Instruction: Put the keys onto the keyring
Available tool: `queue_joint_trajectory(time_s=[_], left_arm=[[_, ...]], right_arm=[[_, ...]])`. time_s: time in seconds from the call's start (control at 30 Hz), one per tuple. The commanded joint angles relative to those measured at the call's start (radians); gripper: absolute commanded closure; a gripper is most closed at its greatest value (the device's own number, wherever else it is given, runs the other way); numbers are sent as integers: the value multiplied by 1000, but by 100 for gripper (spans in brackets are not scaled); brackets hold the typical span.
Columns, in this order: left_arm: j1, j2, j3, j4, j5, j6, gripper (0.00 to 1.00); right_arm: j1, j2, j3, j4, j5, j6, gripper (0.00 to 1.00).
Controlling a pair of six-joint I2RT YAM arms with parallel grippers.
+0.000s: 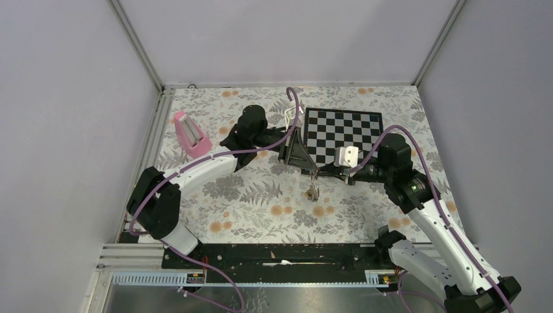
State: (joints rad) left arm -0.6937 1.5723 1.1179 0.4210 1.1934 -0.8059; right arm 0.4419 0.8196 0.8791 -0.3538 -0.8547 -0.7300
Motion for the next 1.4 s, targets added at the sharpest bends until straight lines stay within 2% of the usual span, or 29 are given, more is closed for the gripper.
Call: queue_joint_trajectory(time_s=[0.0, 0.83, 1.37], left_arm=[[-15, -39, -2, 82, 20, -9, 100], [-15, -43, -6, 84, 26, 6, 100], [-23, -48, 4, 22, 28, 60, 100]], right_arm=[[-5, 4, 3, 62, -1, 13, 100], [-5, 6, 6, 63, 3, 25, 100], [-5, 12, 11, 61, 8, 29, 100]])
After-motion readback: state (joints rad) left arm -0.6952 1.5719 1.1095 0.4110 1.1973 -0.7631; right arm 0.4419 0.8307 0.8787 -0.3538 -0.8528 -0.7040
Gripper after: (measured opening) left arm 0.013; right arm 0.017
